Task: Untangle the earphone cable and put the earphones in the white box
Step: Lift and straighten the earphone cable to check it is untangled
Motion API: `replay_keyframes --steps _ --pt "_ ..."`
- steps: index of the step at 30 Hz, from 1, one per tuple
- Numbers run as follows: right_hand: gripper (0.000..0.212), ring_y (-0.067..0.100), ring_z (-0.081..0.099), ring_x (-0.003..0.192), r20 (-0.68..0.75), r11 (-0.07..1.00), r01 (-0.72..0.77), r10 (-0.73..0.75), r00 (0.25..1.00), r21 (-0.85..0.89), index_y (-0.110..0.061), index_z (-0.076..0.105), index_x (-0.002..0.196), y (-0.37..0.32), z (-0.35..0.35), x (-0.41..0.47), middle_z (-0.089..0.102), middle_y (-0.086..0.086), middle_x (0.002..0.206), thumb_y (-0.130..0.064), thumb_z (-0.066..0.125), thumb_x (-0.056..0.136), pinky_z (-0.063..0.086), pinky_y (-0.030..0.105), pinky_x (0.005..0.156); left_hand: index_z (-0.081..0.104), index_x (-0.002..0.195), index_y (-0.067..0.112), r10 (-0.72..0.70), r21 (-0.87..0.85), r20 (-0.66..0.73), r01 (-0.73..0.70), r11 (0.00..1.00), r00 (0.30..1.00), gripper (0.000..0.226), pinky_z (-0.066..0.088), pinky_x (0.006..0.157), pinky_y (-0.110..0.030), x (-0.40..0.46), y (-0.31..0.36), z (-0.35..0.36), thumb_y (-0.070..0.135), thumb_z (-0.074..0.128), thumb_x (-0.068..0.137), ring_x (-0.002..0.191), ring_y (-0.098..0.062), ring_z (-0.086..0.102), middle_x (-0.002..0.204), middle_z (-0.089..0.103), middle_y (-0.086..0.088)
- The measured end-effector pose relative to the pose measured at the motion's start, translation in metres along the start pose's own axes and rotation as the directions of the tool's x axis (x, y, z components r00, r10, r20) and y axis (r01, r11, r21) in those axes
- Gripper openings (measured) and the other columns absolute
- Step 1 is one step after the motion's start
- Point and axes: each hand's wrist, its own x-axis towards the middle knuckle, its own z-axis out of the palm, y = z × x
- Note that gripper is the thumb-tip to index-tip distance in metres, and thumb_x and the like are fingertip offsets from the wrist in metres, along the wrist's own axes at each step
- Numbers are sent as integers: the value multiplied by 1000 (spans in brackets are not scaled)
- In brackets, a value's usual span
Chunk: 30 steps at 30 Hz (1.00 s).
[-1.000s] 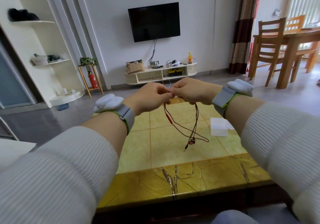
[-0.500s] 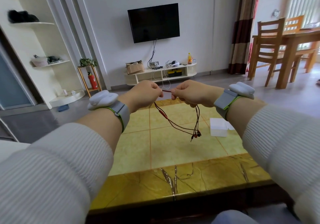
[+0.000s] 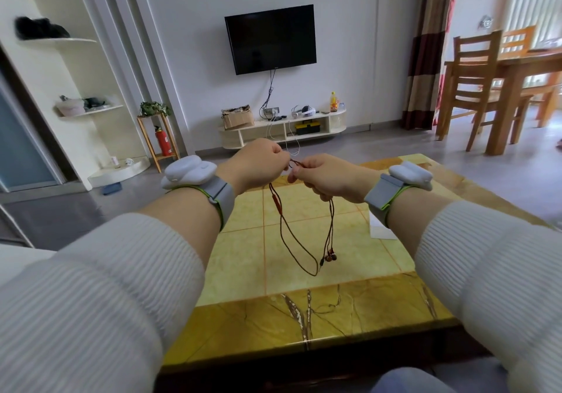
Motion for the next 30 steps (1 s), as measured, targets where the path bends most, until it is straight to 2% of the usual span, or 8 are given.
replay_keyframes --steps 3,7,11,15,20,25,27,30 --pt "35 11 32 54 -12 1000 -22 22 1000 -8 -10 65 97 7 -1 -1 37 0 70 -36 42 103 32 22 47 68 98 2 18 113 55 -24 993 998 33 35 54 -28 -2 -8 -3 26 45 97 60 -16 44 68 53 -1" --pt "35 12 31 56 -53 999 -28 26 998 -27 -12 61 90 11 -4 0 36 1 71 -37 40 103 32 23 49 66 96 12 38 207 115 -61 976 993 28 37 58 -27 -4 -16 3 28 43 101 69 -14 50 78 57 3" --pt "31 13 33 58 -53 1000 -30 30 998 -3 -13 61 96 9 0 2 39 2 73 -31 37 104 33 24 51 68 97 8 30 103 79 -38 994 996 30 38 58 -28 -3 -15 11 27 44 101 64 -13 47 77 57 0" --pt "26 13 37 62 -29 998 -61 61 998 11 -11 61 110 10 8 2 49 4 83 -25 39 103 35 25 54 72 91 12 7 -59 9 -6 998 1000 29 34 52 -28 -1 -8 10 25 48 97 50 -15 38 59 49 1" --pt "30 10 38 56 -6 971 -45 48 999 237 -8 59 117 12 17 2 73 13 104 -24 39 103 31 24 51 65 93 -5 -41 -192 -10 38 981 999 35 33 53 -32 4 -2 13 24 46 98 55 -21 35 60 45 -3" --pt "38 11 34 53 75 941 -49 25 997 334 -4 63 103 13 19 -1 69 11 76 -30 35 103 27 26 52 61 85 21 -58 -216 -57 44 975 997 18 42 58 -33 7 -3 15 22 47 97 60 -20 47 70 53 -1" --pt "34 12 35 55 81 962 -27 5 997 272 -9 62 94 15 20 0 52 2 63 -31 38 104 29 26 54 64 83 20 -68 -220 -48 56 974 997 23 40 57 -34 7 -5 15 19 46 98 58 -22 44 66 51 -3" --pt "34 11 33 56 101 982 -19 0 995 187 -12 57 84 16 21 0 41 -2 62 -30 37 105 29 25 55 63 86 16 -101 -220 -37 90 971 994 24 39 51 -31 7 -8 15 17 44 99 54 -21 42 64 50 -4"
